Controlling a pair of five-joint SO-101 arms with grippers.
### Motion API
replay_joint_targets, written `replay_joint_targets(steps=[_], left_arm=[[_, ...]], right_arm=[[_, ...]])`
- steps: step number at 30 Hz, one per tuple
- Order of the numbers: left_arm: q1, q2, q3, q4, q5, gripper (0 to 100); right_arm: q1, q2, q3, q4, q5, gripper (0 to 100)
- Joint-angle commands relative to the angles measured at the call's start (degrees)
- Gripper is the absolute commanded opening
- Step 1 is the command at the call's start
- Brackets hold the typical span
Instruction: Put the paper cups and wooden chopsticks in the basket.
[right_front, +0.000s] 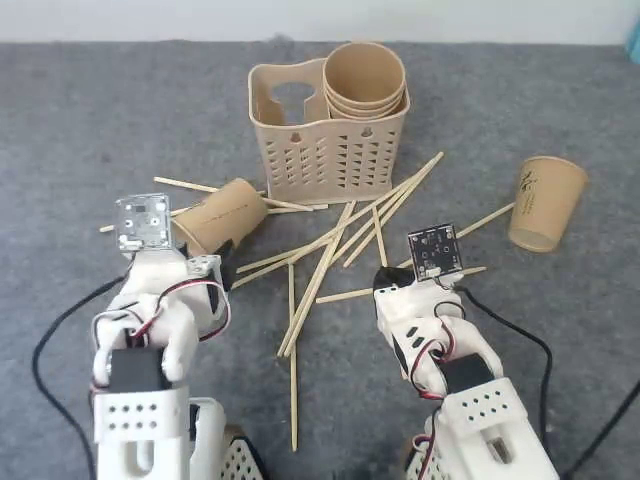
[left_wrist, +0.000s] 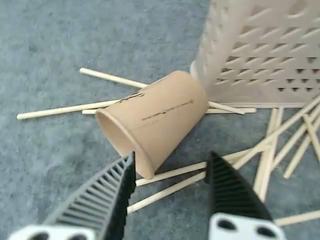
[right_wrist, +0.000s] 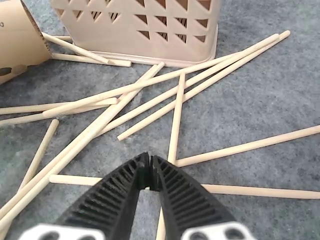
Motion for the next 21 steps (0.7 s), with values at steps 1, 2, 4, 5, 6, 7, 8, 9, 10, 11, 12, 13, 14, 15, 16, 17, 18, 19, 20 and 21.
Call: replay_joint_targets(steps=[1, 2, 4, 5, 6, 7, 8, 9, 10, 11, 12, 13, 14, 15, 16, 17, 18, 19, 20, 21], left_arm=[[-1.0, 4.9, 1.9, -6.2, 0.6, 24], [-1.0, 7.7, 1.5, -7.0, 0.8, 24], [-1.2, 13.8, -0.8, -9.1, 2.5, 24], [-1.3, 17.0, -2.3, -10.0, 3.4, 24], [-1.3, 20.0, -4.0, -10.6, 4.1, 24], [-1.3, 22.9, -5.5, -11.2, 4.8, 24], [-1.3, 25.7, -6.8, -11.6, 5.5, 24], [-1.3, 28.1, -8.0, -12.4, 5.9, 24], [-1.3, 30.6, -8.9, -13.6, 6.4, 24], [-1.3, 33.0, -9.5, -15.4, 7.2, 24], [-1.4, 35.1, -9.9, -17.4, 8.0, 24], [-1.4, 37.0, -10.1, -19.3, 8.7, 24], [-1.4, 38.9, -10.2, -20.9, 9.1, 24], [-1.3, 40.4, -10.2, -22.2, 9.6, 24], [-1.3, 41.8, -10.3, -23.4, 9.8, 24], [-1.3, 42.7, -10.3, -24.6, 10.4, 24], [-1.4, 43.5, -10.3, -25.8, 11.2, 24], [-1.4, 44.0, -10.3, -26.6, 11.9, 24], [-1.5, 44.0, -10.2, -26.9, 12.3, 24], [-1.5, 44.0, -10.2, -26.8, 12.5, 24]], right_arm=[[-0.3, -0.7, -0.4, -0.9, 0.7, 0.9], [-0.3, -0.7, -0.4, -0.9, 0.7, 0.9], [-0.3, -0.7, -0.4, -0.9, 0.7, 0.9], [-0.3, -0.7, -0.4, -0.9, 0.7, 0.9], [-0.3, -0.7, -0.4, -0.9, 0.7, 0.9], [-0.3, -0.7, -0.4, -0.9, 0.7, 0.9], [-0.3, -0.7, -0.4, -0.9, 0.7, 0.9], [-0.3, -0.7, -0.4, -0.9, 0.7, 0.9], [-0.3, -0.7, -0.4, -0.9, 0.7, 0.9], [-0.3, -0.7, -0.4, -0.9, 0.7, 0.9], [-0.3, -0.7, -0.4, -0.9, 0.7, 0.9], [-0.3, -0.7, -0.4, -0.9, 0.7, 0.9], [-0.3, -0.7, -0.4, -0.9, 0.7, 0.9], [-0.3, -0.8, -0.4, -0.9, 0.7, 0.9], [-0.3, -0.8, -0.4, -0.9, 0.7, 0.9], [-0.3, -0.9, -0.4, -0.9, 0.7, 0.9], [-0.3, -0.9, -0.4, -0.9, 0.7, 0.9], [-0.3, -0.9, -0.4, -0.9, 0.8, 0.9], [-0.3, -0.9, -0.4, -0.9, 1.3, 0.9], [-0.3, -0.9, -0.4, -0.9, 2.5, 0.9]])
